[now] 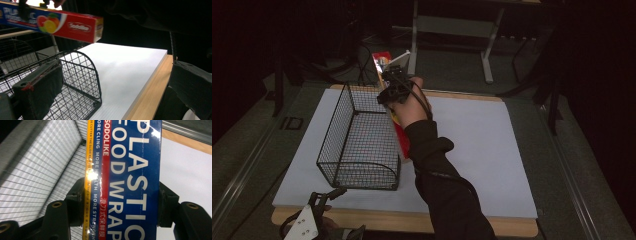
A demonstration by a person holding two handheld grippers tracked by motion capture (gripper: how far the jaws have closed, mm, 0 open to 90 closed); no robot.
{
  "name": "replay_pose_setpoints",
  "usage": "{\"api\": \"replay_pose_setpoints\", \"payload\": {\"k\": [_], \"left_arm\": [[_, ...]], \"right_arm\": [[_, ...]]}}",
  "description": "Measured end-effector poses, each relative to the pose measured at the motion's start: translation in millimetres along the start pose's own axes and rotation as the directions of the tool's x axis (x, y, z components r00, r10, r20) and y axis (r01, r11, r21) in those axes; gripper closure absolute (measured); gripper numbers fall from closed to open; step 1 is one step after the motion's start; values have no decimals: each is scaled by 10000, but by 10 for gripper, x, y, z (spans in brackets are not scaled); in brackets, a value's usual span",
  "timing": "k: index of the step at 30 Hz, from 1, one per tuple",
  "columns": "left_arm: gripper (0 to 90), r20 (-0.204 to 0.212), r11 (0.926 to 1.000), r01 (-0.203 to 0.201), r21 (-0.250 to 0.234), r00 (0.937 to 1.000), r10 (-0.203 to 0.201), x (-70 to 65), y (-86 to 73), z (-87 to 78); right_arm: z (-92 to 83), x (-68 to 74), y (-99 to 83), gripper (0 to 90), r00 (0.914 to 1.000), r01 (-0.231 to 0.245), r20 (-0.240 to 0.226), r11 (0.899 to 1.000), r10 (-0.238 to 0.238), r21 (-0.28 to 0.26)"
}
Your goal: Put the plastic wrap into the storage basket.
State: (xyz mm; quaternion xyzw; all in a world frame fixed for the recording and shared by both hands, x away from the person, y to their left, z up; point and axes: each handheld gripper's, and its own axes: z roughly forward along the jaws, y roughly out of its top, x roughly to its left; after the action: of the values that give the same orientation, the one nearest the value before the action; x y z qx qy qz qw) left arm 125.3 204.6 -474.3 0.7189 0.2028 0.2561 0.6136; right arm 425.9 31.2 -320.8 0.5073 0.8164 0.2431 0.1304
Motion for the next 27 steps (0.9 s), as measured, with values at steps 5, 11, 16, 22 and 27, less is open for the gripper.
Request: {"api": "replay_pose_setpoints", "payload": {"k": [5,11,16,22,27], "left_arm": [[1,-32,10000,29,3,10000,-29,-2,-4,-21],[1,-40,10000,66,-27,10000,-66,-3,-5,-35],[1,-56,9999,102,-51,9999,-102,2,-6,-39],[1,-46,9999,94,-36,9999,-94,2,-8,-45],[1,-3,9999,77,-83,10000,-77,1,-6,-55]], "right_arm": [[117,188,54,394,9993,334,-172,9994,-335,-88],[317,352,82,394,9983,544,-208,9985,-544,-21],[496,478,88,394,9972,629,-407,9980,-629,-16],[709,623,34,394,9952,681,-706,9976,-673,90],[827,669,-21,394,9957,735,-569,9972,-725,160]]}}
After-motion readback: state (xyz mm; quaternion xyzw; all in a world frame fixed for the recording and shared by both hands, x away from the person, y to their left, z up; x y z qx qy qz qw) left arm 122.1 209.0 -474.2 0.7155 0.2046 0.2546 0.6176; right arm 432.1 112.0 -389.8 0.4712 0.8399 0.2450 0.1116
